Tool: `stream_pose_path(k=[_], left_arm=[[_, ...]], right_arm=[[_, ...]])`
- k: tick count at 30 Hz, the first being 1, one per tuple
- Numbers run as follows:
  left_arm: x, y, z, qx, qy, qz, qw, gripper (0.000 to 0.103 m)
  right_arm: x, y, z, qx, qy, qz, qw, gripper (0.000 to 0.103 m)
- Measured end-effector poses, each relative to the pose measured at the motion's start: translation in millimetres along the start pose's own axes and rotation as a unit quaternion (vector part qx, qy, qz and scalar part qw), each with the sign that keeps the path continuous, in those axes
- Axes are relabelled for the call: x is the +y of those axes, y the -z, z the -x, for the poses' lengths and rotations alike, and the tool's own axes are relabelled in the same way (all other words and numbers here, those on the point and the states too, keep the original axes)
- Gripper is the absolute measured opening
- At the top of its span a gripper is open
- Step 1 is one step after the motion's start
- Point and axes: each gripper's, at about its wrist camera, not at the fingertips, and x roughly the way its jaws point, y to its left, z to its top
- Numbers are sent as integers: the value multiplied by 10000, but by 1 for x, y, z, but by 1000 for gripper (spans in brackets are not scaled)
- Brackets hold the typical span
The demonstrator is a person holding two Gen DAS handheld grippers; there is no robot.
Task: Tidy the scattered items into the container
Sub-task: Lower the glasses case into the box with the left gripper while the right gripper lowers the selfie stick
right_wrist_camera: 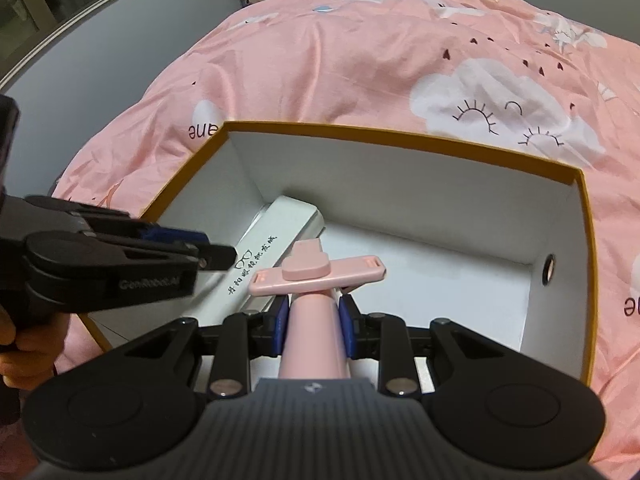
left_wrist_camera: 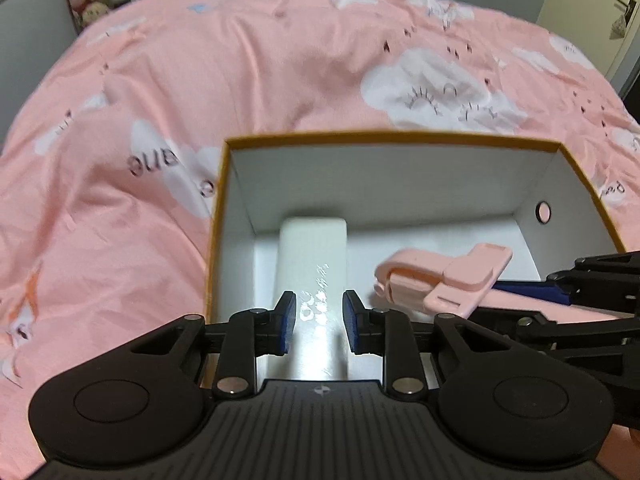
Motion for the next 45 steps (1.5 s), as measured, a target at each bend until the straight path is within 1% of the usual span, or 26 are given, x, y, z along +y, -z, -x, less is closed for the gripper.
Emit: stream_pose_path(k=[3,6,9,13,17,21,22,24,27,29,31,33,36,38,40,45], left_arm=[[11,2,16,-234,173,98,9995,30],[21,3,30,-425,192,234,9986,31],[37,7,36,-493,195,512,9973,32],[56,15,42,-520,636,922,9923,32],[62,27,51,-688,790,1069,9887,32],[70,41,66,-1104,578,1196,9850,37],[72,43,66,-1111,629,1227,9842,37],[74,47,62,-997,760,1297,9836,37],[75,53,54,-904,773,1389,9831,37],[75,57,49,-838,868,1451,9820,37],[75,62,45,-785,913,1456,9820,33],[73,65,43,-796,830,1404,9834,26],[73,68,44,-843,749,1380,9840,18],[75,69,43,-849,736,1413,9836,14],[77,69,42,-834,750,1453,9830,13],[75,69,42,-840,705,1423,9837,10]], right_arm=[[4,-2,-3,46,30,47,10000,29],[6,-4,-8,122,54,45,9999,29],[8,-6,-13,206,92,-4,9997,29],[14,-11,-21,235,203,-1,9995,30],[22,-16,-28,234,319,71,9992,30],[29,-18,-33,250,273,96,9993,30],[31,-17,-33,255,245,88,9993,30],[34,-18,-34,269,217,126,9993,30],[40,-19,-36,308,274,257,9988,30],[39,-18,-36,373,261,284,9986,30],[34,-17,-37,490,177,126,9986,30],[25,-16,-36,550,60,-153,9983,29],[10,-16,-29,496,-141,-742,9959,29],[4,-16,-23,417,-308,-1090,9927,29],[0,-15,-16,322,-456,-1380,9889,29],[4,-22,-1,-48,-604,-1674,9840,29]])
